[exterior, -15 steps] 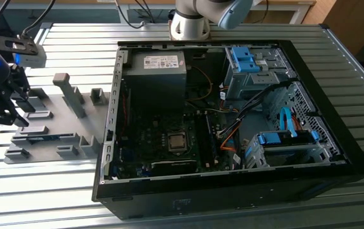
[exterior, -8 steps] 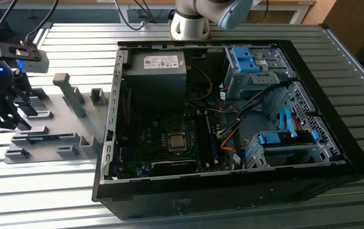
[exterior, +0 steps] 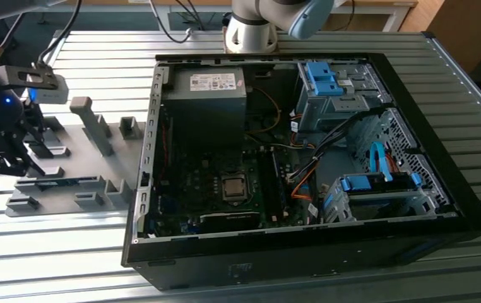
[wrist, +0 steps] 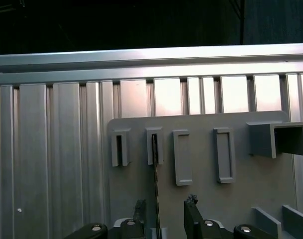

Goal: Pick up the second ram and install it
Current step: 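Pick up the second ram and move it above second insertion slot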

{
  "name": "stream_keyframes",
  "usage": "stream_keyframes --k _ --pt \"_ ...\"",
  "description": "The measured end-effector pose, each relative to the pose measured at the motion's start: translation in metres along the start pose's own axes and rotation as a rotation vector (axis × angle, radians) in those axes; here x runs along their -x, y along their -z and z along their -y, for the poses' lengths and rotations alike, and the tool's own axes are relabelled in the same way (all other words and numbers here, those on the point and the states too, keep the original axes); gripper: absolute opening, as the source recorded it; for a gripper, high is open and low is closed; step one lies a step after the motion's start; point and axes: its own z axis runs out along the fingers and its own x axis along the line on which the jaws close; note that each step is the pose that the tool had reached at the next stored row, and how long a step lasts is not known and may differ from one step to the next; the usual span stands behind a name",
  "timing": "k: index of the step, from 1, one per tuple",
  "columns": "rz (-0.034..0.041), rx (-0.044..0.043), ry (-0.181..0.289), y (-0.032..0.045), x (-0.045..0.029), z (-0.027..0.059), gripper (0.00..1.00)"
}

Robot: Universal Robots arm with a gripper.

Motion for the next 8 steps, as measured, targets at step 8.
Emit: stream_keyframes --k 8 --pt "0.0001 -0.0027 0.0 -0.0071 -0.0003 -0.0002 0.43"
